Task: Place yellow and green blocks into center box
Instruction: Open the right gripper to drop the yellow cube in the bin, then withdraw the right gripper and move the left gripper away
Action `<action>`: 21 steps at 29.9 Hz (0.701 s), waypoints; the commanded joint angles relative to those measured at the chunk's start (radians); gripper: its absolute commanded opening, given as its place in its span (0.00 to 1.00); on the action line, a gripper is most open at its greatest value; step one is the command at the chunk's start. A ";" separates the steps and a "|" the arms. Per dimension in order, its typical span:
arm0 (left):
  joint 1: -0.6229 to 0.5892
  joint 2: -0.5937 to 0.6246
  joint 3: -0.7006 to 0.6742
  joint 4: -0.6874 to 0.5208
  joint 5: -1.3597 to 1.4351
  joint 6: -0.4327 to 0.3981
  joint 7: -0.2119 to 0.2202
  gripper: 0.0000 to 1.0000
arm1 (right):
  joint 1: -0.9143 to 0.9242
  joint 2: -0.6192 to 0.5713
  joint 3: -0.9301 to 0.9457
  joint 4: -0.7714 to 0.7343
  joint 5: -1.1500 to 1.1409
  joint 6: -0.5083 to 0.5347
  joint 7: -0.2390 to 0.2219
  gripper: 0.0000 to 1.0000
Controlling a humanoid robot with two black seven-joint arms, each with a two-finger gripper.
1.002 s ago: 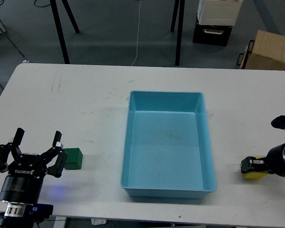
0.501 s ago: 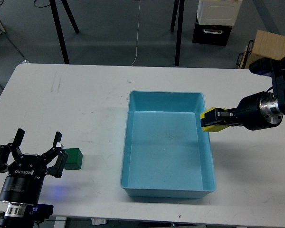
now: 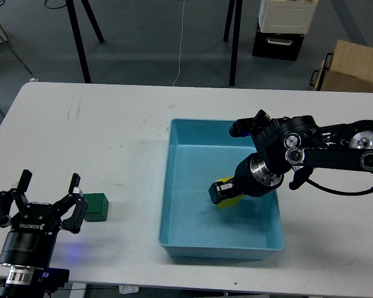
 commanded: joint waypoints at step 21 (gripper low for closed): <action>-0.027 0.000 0.002 0.001 0.002 0.000 0.002 1.00 | -0.067 -0.031 0.544 -0.382 0.496 -0.097 0.015 1.00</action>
